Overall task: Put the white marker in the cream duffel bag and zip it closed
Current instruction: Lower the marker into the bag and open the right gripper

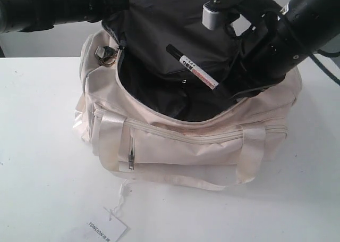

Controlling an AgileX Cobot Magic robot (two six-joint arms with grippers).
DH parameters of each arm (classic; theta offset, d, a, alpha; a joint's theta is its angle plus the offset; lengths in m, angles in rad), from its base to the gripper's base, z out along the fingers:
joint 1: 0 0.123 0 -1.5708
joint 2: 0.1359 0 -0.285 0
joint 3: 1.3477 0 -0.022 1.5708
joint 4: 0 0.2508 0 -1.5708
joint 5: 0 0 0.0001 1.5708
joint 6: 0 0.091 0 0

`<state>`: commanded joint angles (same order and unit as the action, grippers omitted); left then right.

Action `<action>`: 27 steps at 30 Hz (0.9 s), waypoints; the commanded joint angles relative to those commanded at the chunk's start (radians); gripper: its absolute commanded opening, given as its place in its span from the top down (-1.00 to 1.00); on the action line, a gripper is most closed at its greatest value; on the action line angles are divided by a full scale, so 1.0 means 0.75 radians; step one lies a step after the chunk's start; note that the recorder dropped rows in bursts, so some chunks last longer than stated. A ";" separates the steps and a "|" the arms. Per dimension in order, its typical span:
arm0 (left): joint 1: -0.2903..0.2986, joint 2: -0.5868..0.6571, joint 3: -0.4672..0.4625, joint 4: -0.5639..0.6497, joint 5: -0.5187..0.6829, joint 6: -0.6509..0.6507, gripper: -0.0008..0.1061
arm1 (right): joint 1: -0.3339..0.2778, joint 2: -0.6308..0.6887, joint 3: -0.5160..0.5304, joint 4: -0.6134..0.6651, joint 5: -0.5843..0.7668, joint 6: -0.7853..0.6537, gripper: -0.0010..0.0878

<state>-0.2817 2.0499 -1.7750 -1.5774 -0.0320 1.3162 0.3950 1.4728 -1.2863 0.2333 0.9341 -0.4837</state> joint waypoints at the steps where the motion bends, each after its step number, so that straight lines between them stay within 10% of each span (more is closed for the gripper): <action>1: 0.000 0.000 0.000 0.000 0.000 0.000 0.99 | 0.000 0.006 -0.002 -0.014 -0.027 0.021 0.98; 27: 0.000 0.000 0.000 0.032 0.000 0.000 0.99 | 0.000 0.252 -0.002 -0.468 -0.400 0.201 0.98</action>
<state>-0.2817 2.0499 -1.7750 -1.5536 -0.0320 1.3162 0.3950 1.6616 -1.2879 -0.1175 0.6344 -0.3331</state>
